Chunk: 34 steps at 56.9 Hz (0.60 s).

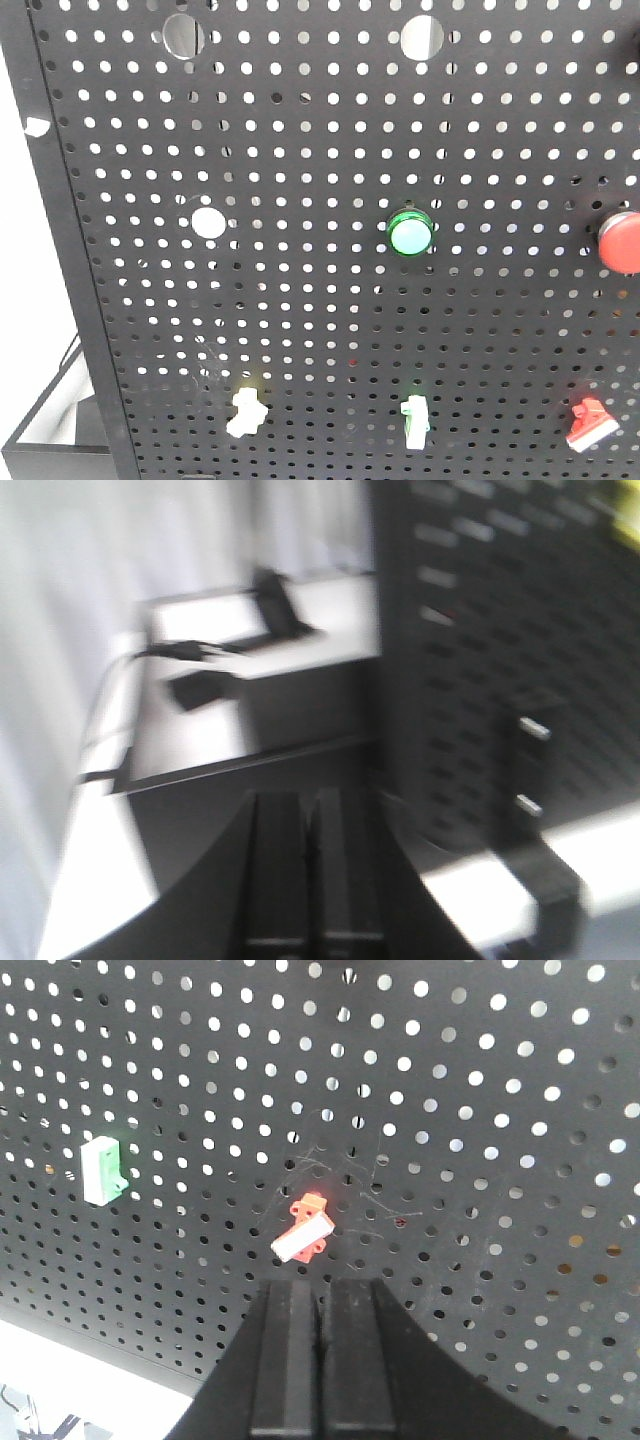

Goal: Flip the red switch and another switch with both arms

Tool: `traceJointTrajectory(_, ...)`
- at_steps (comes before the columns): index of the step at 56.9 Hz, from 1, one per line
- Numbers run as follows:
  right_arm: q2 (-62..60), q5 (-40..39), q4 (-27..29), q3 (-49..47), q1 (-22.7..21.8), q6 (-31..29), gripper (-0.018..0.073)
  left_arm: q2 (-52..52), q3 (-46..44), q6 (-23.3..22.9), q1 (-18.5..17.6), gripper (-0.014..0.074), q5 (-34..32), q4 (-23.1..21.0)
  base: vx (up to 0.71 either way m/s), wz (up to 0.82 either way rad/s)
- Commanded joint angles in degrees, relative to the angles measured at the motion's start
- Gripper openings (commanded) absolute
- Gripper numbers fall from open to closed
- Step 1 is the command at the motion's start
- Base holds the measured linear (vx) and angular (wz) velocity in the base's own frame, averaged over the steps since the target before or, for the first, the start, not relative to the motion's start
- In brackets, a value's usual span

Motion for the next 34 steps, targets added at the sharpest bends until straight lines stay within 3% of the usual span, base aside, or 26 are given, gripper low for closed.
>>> traceJointTrajectory(1,0.79,-4.62,-0.03,-1.71,-0.29,-0.13,-0.0006,-3.3,2.73,-8.82,3.25,0.0003,-8.96,4.97,0.0,0.0)
traceJointTrajectory(3,0.79,-4.62,-0.03,-1.71,-0.29,-0.13,-0.0006,-6.14,4.51,-9.94,4.77,0.0003,-9.47,5.25,0.0,0.0)
traceJointTrajectory(6,0.79,-4.62,-0.03,-1.71,-0.29,-0.13,-0.0006,-9.92,4.14,-9.64,6.68,0.0003,-2.91,5.71,0.0,0.0)
traceJointTrajectory(15,0.73,-4.62,-0.03,-1.71,-0.23,-0.13,-0.0006,-21.06,4.19,-8.94,12.46,0.0003,7.41,6.04,0.0,0.0)
traceJointTrajectory(20,0.73,-4.62,-0.03,-1.71,-0.22,-0.13,-0.0006,-26.63,4.19,-11.05,14.49,0.0003,12.81,7.78,0.0,0.0)
traceJointTrajectory(29,0.73,-4.54,-0.03,-1.71,-0.23,-0.13,-0.0006,-26.83,4.21,-24.45,14.85,0.0003,17.62,18.57,0.0,0.0)
traceJointTrajectory(34,0.79,-4.54,0.02,-1.71,-0.28,-0.13,-0.0006,-26.83,4.21,-30.36,14.85,0.0003,19.71,21.89,0.0,-0.01)
